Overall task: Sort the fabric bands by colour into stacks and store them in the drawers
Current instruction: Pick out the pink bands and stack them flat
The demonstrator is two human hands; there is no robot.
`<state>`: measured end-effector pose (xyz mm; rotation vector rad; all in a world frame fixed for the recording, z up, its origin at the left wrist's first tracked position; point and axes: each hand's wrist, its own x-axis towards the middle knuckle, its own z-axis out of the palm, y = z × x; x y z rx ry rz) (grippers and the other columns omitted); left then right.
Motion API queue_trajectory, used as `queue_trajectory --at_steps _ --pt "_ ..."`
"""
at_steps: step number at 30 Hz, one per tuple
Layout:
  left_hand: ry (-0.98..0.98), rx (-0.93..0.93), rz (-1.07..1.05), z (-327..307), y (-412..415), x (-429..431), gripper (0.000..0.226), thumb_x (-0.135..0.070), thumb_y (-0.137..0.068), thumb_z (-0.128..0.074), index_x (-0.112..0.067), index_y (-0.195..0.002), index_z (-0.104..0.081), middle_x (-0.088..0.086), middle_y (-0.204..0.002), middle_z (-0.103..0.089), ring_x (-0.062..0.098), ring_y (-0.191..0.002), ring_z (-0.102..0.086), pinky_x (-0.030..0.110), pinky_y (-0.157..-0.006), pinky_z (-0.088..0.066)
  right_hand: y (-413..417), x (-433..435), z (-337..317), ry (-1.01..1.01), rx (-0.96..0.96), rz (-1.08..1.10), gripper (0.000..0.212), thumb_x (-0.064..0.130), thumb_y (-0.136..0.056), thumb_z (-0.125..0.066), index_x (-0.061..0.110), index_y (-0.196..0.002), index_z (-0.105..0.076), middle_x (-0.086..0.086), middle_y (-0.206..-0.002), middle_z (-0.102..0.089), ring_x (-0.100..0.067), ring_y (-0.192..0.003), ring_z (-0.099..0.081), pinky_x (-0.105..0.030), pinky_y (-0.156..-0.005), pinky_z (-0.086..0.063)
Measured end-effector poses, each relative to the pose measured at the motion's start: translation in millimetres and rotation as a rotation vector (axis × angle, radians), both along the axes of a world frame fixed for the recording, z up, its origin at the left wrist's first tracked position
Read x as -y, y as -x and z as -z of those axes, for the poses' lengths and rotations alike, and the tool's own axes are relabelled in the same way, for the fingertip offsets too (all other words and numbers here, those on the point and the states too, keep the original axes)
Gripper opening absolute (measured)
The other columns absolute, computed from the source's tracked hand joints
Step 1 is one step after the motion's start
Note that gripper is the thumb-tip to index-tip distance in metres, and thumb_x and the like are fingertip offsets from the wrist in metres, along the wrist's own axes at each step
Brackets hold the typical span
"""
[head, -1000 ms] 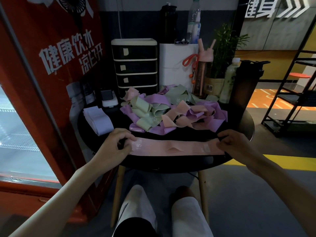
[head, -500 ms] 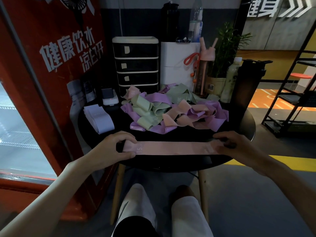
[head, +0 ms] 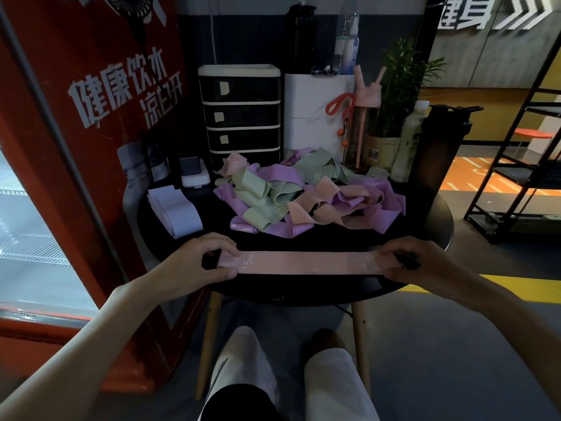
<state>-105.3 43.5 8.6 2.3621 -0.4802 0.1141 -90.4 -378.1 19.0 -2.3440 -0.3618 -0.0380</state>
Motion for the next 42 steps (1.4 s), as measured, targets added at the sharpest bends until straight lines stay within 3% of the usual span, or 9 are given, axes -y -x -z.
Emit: queue_trajectory --at_steps 5,11,15,19,25,29,34,39,42 --pt "0.005 -0.009 -0.001 2 2 3 0.024 -0.043 -0.079 -0.071 -0.037 -0.102 -0.072 -0.020 -0.123 -0.058 -0.004 -0.119 -0.052 0.013 -0.100 -0.037 -2 1 3 0.035 0.087 -0.036 0.029 0.008 -0.084 -0.072 0.036 -0.090 -0.064 0.006 -0.105 -0.062 -0.008 -0.100 -0.059 -0.017 -0.081 -0.047" --pt "-0.008 0.088 -0.059 -7 3 13 0.015 -0.026 -0.088 -0.072 -0.036 -0.099 -0.070 -0.024 -0.122 -0.054 -0.007 -0.118 -0.047 0.012 -0.096 -0.034 -6 -7 -1 0.075 0.197 -0.012 0.025 0.012 -0.086 -0.070 0.035 -0.090 -0.062 0.012 -0.101 -0.058 -0.001 -0.095 -0.057 -0.018 -0.076 -0.044" --pt "0.076 0.270 -0.103 -35 -12 50 0.007 -0.014 -0.092 -0.067 -0.018 -0.091 -0.072 -0.010 -0.096 -0.064 0.003 -0.093 -0.056 0.010 -0.081 -0.039 -9 -26 -1 0.014 0.297 0.063 0.008 0.014 -0.088 -0.067 0.020 -0.093 -0.067 0.018 -0.090 -0.057 0.004 -0.087 -0.057 -0.014 -0.071 -0.043" --pt "0.028 0.188 -0.148 -54 -53 87 0.008 -0.020 -0.090 -0.064 -0.021 -0.083 -0.066 -0.009 -0.079 -0.066 0.007 -0.072 -0.060 0.027 -0.067 -0.049 -16 -30 21 0.181 0.318 0.150 0.009 0.024 -0.090 -0.063 0.021 -0.094 -0.070 0.013 -0.093 -0.059 -0.012 -0.093 -0.057 -0.037 -0.083 -0.046" --pt "-0.224 0.073 -0.259 -48 -114 125 0.023 -0.019 -0.090 -0.060 -0.006 -0.108 -0.067 0.012 -0.104 -0.069 0.029 -0.099 -0.063 0.038 -0.086 -0.052 -22 -29 33 0.328 0.328 0.205 0.016 0.039 -0.093 -0.056 0.032 -0.103 -0.067 0.010 -0.108 -0.056 -0.015 -0.104 -0.050 -0.033 -0.084 -0.033" --pt "-0.212 0.074 -0.312 -38 -130 133 0.016 -0.010 -0.087 -0.063 -0.009 -0.102 -0.070 0.012 -0.108 -0.069 0.028 -0.101 -0.064 0.031 -0.080 -0.048 -23 -29 34 0.346 0.299 0.194 0.020 0.041 -0.094 -0.052 0.033 -0.108 -0.064 0.012 -0.113 -0.054 -0.011 -0.106 -0.047 -0.033 -0.090 -0.035" --pt "-0.029 0.110 -0.322 -48 -127 136 0.016 -0.001 -0.085 -0.063 -0.013 -0.094 -0.067 0.001 -0.087 -0.064 0.018 -0.085 -0.060 0.016 -0.062 -0.038 -23 -27 35 0.358 0.312 0.182 0.023 0.043 -0.095 -0.049 0.034 -0.112 -0.062 0.013 -0.118 -0.053 -0.010 -0.109 -0.047 -0.033 -0.093 -0.036" --pt "0.001 0.340 -0.239 -88 -115 134 0.017 -0.002 -0.088 -0.063 -0.014 -0.099 -0.068 -0.003 -0.086 -0.063 0.013 -0.080 -0.059 0.020 -0.075 -0.047 -23 -28 34 0.389 0.293 0.181 0.024 0.046 -0.095 -0.046 0.038 -0.112 -0.060 0.016 -0.118 -0.050 -0.009 -0.109 -0.045 -0.031 -0.092 -0.034" --pt "-0.035 0.472 -0.181 -116 -104 135 0.016 -0.003 -0.093 -0.059 -0.015 -0.102 -0.067 -0.011 -0.082 -0.058 0.004 -0.074 -0.054 0.005 -0.067 -0.038 -22 -28 34 0.399 0.288 0.189 0.022 0.048 -0.095 -0.046 0.040 -0.110 -0.060 0.016 -0.115 -0.050 -0.009 -0.108 -0.045 -0.029 -0.089 -0.033"
